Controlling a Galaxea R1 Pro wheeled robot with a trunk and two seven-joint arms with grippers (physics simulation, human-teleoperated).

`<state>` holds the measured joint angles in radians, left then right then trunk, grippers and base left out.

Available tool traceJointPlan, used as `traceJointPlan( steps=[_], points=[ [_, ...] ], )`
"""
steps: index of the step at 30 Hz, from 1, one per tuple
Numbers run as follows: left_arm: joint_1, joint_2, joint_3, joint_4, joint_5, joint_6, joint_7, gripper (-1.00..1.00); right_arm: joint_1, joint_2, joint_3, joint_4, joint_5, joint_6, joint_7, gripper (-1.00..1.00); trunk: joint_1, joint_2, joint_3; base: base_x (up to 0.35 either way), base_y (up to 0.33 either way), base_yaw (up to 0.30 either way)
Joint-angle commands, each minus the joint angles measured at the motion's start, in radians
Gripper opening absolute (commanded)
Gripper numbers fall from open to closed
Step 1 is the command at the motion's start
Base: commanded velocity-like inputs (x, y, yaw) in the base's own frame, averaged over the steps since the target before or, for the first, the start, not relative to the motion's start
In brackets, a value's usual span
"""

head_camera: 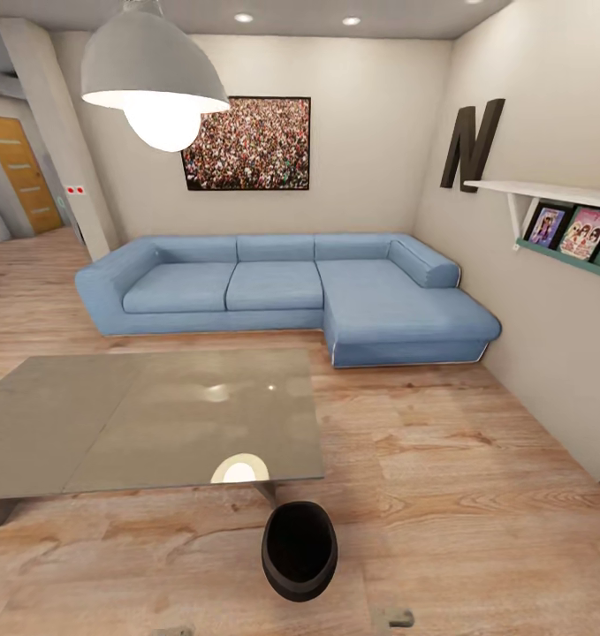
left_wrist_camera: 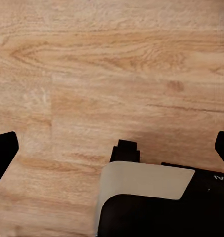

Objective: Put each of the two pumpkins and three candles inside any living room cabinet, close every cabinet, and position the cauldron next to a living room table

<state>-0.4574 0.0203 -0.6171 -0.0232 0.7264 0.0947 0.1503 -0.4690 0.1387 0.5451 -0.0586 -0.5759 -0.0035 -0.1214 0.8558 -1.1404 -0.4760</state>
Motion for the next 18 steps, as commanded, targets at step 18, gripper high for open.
traceJointPlan(
  steps=[18],
  points=[
    [0.196, 0.034, -0.009, 0.005, 0.008, -0.13, 0.005, 1.0, 0.121, -0.002, 0.006, 0.106, -0.012, -0.137, -0.01, 1.0, -0.069, 0.126, 0.056, 0.0, 0.0, 0.0]
  ],
)
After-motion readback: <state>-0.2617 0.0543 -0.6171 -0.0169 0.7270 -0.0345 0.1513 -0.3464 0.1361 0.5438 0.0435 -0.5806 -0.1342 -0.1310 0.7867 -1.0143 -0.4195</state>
